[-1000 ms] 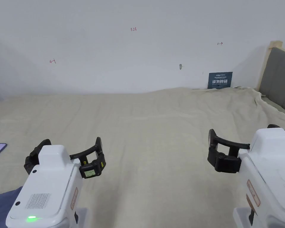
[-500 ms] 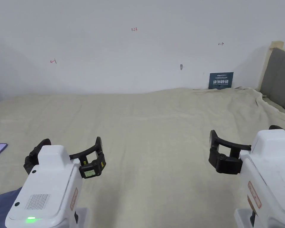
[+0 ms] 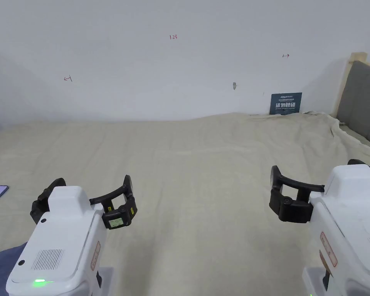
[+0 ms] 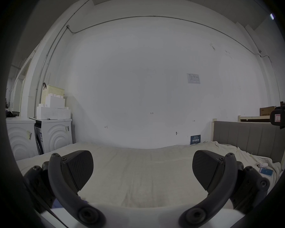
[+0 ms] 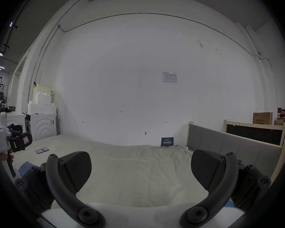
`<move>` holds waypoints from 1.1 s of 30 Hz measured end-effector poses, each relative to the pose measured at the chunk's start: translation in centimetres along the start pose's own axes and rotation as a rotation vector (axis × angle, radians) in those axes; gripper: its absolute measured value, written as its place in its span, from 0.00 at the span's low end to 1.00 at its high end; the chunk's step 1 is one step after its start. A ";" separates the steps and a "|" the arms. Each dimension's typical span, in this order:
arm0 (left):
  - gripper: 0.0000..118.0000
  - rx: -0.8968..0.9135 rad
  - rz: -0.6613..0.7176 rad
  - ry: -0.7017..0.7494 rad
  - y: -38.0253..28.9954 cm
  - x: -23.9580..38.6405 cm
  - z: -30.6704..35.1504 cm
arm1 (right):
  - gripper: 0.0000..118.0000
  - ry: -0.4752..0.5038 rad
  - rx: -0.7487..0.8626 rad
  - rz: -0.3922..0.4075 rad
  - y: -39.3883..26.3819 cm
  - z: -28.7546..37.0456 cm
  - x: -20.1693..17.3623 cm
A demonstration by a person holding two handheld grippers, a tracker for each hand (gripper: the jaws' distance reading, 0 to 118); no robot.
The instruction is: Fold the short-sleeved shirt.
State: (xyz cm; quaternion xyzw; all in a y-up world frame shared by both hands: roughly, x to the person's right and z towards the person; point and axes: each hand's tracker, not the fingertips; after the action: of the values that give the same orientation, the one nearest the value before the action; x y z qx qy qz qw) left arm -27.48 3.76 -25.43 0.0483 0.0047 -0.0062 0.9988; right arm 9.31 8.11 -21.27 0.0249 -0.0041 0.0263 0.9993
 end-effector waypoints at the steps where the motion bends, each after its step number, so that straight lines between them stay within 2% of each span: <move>1: 1.00 0.000 0.000 0.001 0.0 0.0 0.0 | 1.00 0.000 0.000 0.002 -0.1 -0.1 0.0; 12: 1.00 -0.002 0.003 0.001 0.1 0.0 0.0 | 1.00 -0.020 -0.006 0.006 -0.1 -0.4 0.1; 13: 1.00 -0.001 0.003 0.000 0.1 0.0 0.1 | 1.00 -0.041 -0.013 -0.008 -0.1 -0.4 0.1; 17: 1.00 0.002 0.004 0.000 0.2 -0.2 0.2 | 1.00 -0.172 -0.161 -0.177 0.5 -0.8 0.1; 18: 1.00 0.003 0.006 0.000 0.2 -0.2 0.3 | 1.00 -0.178 -0.203 -0.227 0.6 -0.9 0.3; 20: 1.00 0.003 0.011 0.000 0.3 -0.3 0.3 | 1.00 -0.199 -0.310 -0.272 1.0 -1.3 0.6; 24: 1.00 0.002 0.012 0.001 0.4 -0.4 0.3 | 1.00 -0.250 -0.454 -0.255 1.7 -1.6 0.4; 30: 1.00 0.005 0.003 -0.005 0.5 -0.3 0.3 | 1.00 -0.217 -0.506 -0.309 2.1 -1.5 0.5; 33: 1.00 0.004 -0.001 -0.011 0.5 -0.2 0.2 | 1.00 -0.247 -0.499 -0.314 2.1 -1.5 0.3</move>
State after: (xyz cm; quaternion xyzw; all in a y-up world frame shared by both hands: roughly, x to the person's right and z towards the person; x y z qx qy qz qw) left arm -27.68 4.27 -25.15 0.0504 -0.0008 -0.0069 0.9987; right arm 9.55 10.26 -22.70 -0.2176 -0.1280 -0.1331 0.9584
